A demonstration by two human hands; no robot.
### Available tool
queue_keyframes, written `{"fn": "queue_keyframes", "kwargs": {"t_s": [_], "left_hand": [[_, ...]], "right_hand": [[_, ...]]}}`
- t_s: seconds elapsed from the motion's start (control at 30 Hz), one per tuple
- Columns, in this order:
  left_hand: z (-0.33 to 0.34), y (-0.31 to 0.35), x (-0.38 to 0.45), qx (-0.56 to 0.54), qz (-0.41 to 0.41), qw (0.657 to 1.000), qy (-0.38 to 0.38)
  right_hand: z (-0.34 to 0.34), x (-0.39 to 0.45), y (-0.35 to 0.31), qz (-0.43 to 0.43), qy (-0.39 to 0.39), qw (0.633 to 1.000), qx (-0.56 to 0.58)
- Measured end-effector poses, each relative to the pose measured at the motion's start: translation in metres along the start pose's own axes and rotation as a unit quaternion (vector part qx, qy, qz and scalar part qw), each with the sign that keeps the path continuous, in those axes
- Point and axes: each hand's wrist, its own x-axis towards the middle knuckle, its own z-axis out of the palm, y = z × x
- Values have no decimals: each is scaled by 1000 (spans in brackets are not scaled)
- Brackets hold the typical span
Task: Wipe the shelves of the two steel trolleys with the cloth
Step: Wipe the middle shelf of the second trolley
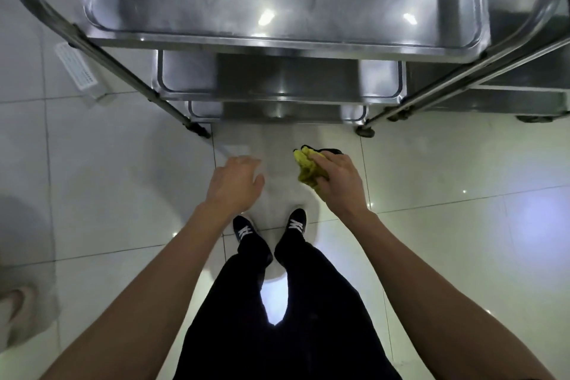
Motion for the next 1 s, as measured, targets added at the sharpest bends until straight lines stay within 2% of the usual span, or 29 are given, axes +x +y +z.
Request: {"fn": "queue_keyframes", "kwargs": {"t_s": [0.17,0.47,0.63,0.77,0.87,1.0], "left_hand": [[27,-6,36,9,9,1000,-13],[54,-6,154,58,60,996,24],[64,-13,208,113,56,991,50],[73,-23,246,93,64,990,89],[74,-27,280,95,77,987,101],[79,-19,318,91,99,981,138]], "right_hand": [[40,17,42,14,17,999,25],[103,100,109,31,40,997,52],[113,153,126,-19,47,996,75],[119,195,140,-31,97,986,132],[120,232,151,-36,138,981,128],[127,270,161,-92,132,979,122]]}}
